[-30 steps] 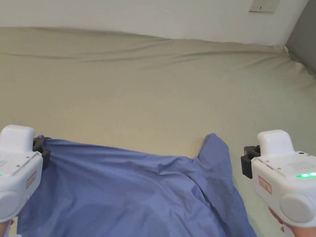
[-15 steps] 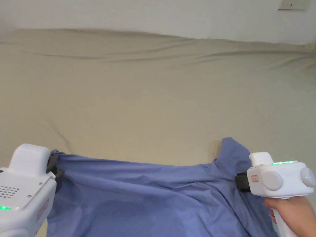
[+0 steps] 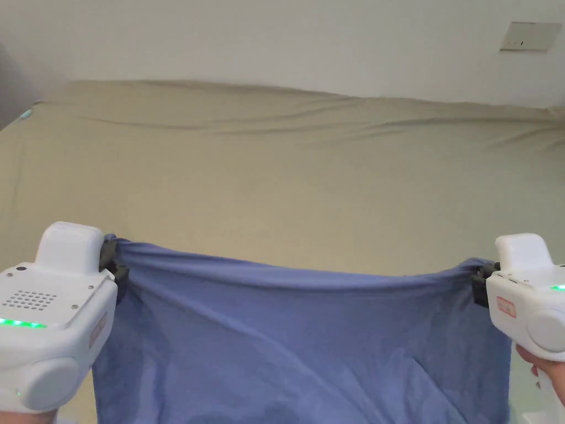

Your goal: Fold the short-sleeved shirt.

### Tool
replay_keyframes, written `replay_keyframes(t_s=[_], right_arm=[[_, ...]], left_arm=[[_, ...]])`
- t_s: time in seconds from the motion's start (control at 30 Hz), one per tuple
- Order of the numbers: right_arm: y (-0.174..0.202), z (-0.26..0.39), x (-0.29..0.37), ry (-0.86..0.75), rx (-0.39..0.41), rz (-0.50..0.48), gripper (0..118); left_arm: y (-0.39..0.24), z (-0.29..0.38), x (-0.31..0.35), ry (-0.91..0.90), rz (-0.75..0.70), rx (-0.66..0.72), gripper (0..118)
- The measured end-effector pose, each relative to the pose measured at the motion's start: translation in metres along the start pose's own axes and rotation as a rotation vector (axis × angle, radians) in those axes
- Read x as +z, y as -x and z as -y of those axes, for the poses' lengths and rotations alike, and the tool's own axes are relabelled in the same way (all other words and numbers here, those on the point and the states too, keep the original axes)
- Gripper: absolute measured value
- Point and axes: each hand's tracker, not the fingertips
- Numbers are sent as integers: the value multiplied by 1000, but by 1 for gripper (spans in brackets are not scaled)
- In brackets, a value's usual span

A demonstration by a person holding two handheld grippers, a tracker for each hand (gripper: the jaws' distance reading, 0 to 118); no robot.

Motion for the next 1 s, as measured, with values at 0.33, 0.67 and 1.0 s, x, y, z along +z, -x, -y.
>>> replay_keyframes(t_s=[0.33, 0.67, 1.0], right_arm=[[-25, -58, 205, -421, 10, 142, 0], [-24, -92, 349, -696, 27, 271, 0], [-25, -139, 395, -782, 27, 278, 0]], left_arm=[[32, -89, 105, -313, -69, 22, 1], [72, -152, 212, -545, -99, 56, 1], [98, -192, 232, -604, -123, 71, 1]])
